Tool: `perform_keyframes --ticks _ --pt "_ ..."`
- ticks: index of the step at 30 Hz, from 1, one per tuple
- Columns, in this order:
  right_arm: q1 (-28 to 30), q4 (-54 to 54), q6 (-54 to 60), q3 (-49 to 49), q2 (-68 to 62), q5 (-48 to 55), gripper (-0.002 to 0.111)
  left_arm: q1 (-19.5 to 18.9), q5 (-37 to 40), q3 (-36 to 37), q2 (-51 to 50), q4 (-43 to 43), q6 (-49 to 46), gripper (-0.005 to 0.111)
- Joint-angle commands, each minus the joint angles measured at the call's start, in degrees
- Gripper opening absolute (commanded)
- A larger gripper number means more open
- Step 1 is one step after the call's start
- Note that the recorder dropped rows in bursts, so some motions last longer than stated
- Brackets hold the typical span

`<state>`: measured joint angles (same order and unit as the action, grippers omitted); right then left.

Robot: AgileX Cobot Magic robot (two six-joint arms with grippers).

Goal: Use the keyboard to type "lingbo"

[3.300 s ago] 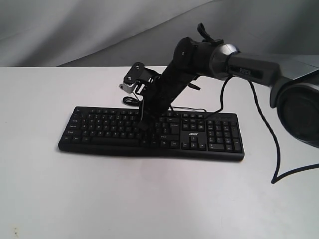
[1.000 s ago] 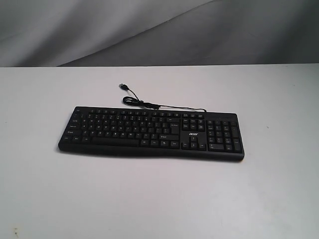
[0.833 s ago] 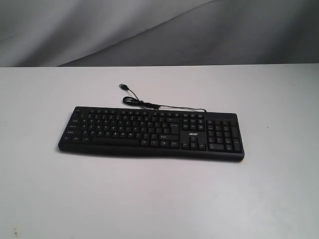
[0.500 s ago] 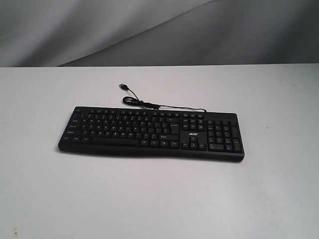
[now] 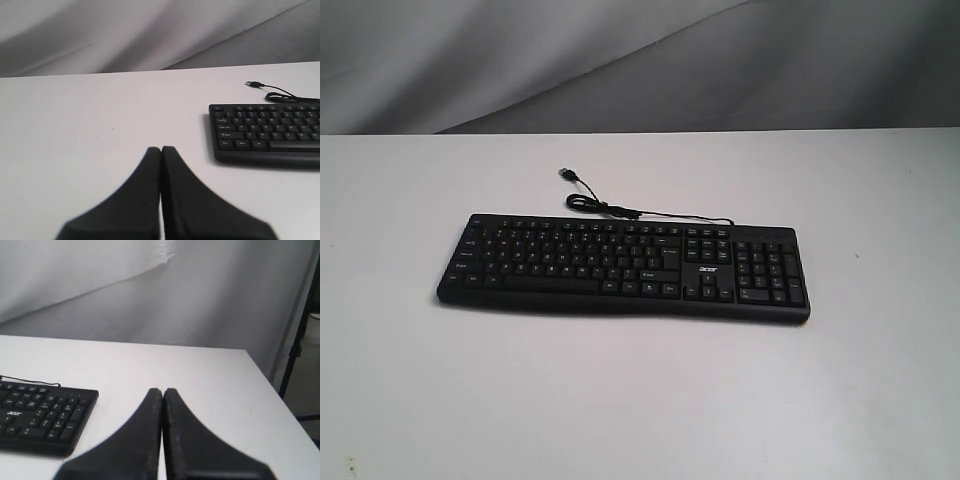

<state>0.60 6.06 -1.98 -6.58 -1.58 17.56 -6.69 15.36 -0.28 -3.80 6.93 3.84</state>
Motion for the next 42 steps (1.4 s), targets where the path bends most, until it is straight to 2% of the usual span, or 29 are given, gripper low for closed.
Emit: perform_keyframes --ticks 1,3,42 --pt "0.23 -2.31 0.45 6.58 1.58 -0.51 0.0 0.04 -0.34 0.28 -0.37 -0.21 0.12 0.001" --pt "0.13 -2.38 0.45 6.58 1.58 2.2 0.0 0.04 -0.34 0.28 -0.37 -0.21 0.12 0.001" --pt "0.0 -2.66 0.3 6.58 1.58 2.0 0.0 0.04 -0.34 0.28 -0.37 -0.21 0.12 0.001"
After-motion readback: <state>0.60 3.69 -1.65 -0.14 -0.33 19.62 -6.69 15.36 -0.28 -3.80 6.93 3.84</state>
